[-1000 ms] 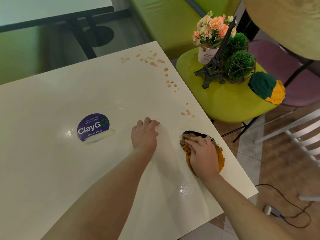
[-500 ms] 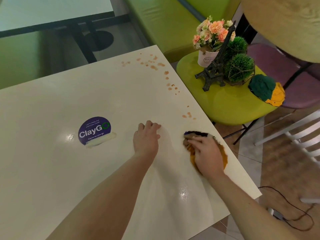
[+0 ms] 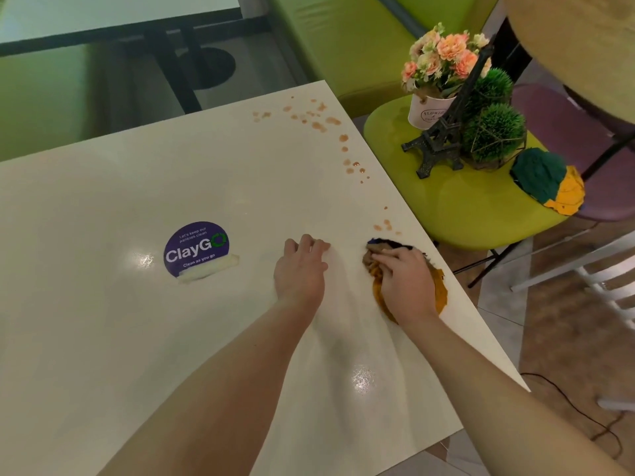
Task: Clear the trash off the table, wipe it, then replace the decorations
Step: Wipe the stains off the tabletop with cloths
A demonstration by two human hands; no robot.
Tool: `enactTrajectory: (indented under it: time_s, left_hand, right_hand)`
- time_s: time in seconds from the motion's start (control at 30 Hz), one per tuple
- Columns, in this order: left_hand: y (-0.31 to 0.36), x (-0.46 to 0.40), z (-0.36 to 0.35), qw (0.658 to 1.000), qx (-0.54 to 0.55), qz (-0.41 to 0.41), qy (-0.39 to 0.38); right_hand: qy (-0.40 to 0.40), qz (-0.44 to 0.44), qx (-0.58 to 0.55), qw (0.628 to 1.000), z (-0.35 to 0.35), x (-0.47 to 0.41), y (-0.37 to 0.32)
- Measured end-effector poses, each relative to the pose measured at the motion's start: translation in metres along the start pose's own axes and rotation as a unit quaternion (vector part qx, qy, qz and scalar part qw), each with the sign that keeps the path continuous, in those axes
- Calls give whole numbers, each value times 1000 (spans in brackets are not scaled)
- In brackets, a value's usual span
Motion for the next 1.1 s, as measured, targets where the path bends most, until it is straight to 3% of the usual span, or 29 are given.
enactTrajectory:
  time_s: [0.1,0.27,0.5,0.67,0.73,0.9,0.97,1.1]
  left_hand:
    - [2,1,1,1000,0,0,-6]
    - [1,2,1,1000,-12,-1,-11]
    - [1,3,1,1000,-6,7,-2]
    - [2,2,2,1000,-10,0,-9]
    - [2,2,3,1000,-10,2,-11]
    - [1,2,3,1000,-11,-3,-1]
    - [1,2,2,1000,-10,-7,1]
    - [-2,3,0,1000,-10,-15,-2]
  right_hand:
    - [6,-22,-16,1000,-5,6,-18]
    - [-19,100,-40,994,-5,42,-16]
    - [-18,-15,14,1000,1,0,-12]
    - [-2,108,-49,993,2,47,-23]
    - [-12,129,-23,991,2,37,-9]
    - [-25,-17,-8,999,4,-10,6]
    - [-20,-34,-14,999,1,-1,-4]
    - [-18,66,-43,997,-2,39,-6]
Point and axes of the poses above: each hand's wrist, its own x-axis away from the middle knuckle, its own z-axis out of the back of the hand, y = z × x, the point moved 1 cm from there along -x, towards the middle knuckle, and after that the axes turned 4 degrees about -z, right-handed, at the moved point
